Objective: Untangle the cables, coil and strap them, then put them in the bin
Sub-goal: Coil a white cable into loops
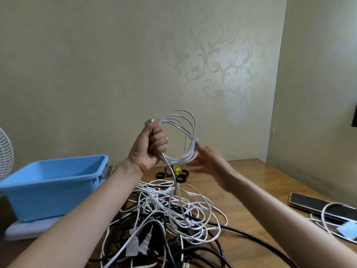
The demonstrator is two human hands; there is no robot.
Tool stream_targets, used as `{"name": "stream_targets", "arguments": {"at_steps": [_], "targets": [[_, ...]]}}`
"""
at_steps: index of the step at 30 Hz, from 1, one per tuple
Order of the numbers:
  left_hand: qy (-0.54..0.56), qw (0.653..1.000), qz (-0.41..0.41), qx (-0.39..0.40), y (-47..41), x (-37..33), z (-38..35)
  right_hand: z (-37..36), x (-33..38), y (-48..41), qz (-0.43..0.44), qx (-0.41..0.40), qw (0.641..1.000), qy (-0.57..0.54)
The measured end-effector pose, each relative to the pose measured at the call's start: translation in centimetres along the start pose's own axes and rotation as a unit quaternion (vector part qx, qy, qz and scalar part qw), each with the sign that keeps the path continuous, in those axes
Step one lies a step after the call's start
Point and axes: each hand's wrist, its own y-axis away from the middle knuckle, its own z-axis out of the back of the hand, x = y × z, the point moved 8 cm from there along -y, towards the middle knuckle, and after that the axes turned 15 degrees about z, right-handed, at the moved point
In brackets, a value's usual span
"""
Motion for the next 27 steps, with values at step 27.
{"name": "stream_targets", "arguments": {"at_steps": [27], "targets": [[-0.209,0.95,-0.064,-0.222,2.9,-3.6,5.6,8.0,-2.6,1.5,-0.039,0.2,0.838,0.507]]}}
